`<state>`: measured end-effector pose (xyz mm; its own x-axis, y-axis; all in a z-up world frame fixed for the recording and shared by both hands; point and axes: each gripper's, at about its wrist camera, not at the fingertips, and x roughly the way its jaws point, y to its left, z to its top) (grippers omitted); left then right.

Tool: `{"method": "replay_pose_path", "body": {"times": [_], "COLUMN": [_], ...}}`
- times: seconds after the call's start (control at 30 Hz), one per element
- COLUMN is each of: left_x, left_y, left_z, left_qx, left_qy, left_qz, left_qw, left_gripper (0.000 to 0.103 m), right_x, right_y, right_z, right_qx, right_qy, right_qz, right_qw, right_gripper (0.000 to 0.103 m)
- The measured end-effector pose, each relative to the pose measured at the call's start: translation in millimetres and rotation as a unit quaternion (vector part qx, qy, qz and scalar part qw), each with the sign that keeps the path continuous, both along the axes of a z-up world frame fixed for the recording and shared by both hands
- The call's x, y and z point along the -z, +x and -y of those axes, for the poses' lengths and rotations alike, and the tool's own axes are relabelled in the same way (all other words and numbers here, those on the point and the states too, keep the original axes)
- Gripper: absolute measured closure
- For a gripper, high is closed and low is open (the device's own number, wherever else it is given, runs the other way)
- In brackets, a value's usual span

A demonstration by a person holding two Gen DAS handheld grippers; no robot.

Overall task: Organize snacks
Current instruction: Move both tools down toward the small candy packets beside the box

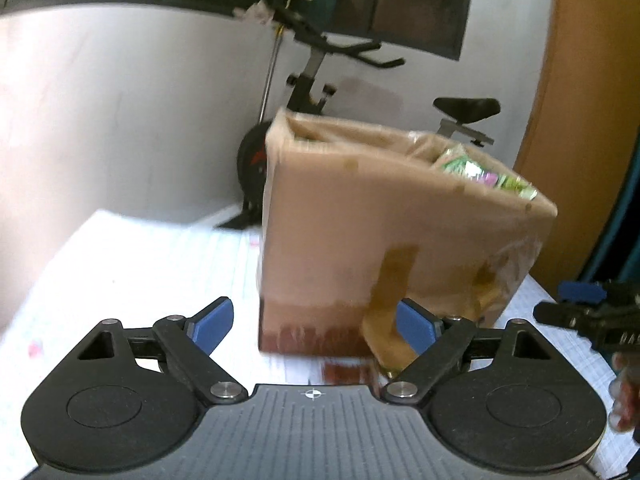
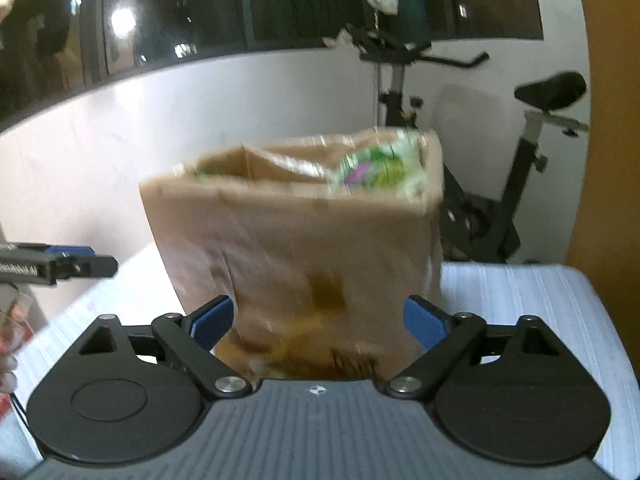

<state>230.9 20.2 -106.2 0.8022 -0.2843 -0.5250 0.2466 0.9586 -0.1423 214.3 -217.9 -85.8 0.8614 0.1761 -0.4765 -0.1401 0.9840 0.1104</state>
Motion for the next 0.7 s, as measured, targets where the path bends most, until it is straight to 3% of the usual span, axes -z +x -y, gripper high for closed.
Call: {"method": "replay_pose_path", "body": {"times": [0.4, 0.7], "left_x": [47.1, 71.8], "left_y": [-17.7, -26.6], "left_z": [5.4, 15.8], "left_qx": [0.001, 0.017], "left_qy": [0.016, 0.015], "left_qz": [-0.044, -0.07], "left_qw": [0.9989, 0.9973], "left_gripper": [0.019, 0.028], "right_x": [83.6, 117.7], "right_y": [-31.0, -33.8], "right_z": [13.9, 17.6], "right_qx": [0.057, 0.064], "right_qy": [-0.007, 0.023], "right_qz": [-0.085, -0.122], "right_qw": [0.995, 0.99], "right_gripper": [0.022, 0.035]}}
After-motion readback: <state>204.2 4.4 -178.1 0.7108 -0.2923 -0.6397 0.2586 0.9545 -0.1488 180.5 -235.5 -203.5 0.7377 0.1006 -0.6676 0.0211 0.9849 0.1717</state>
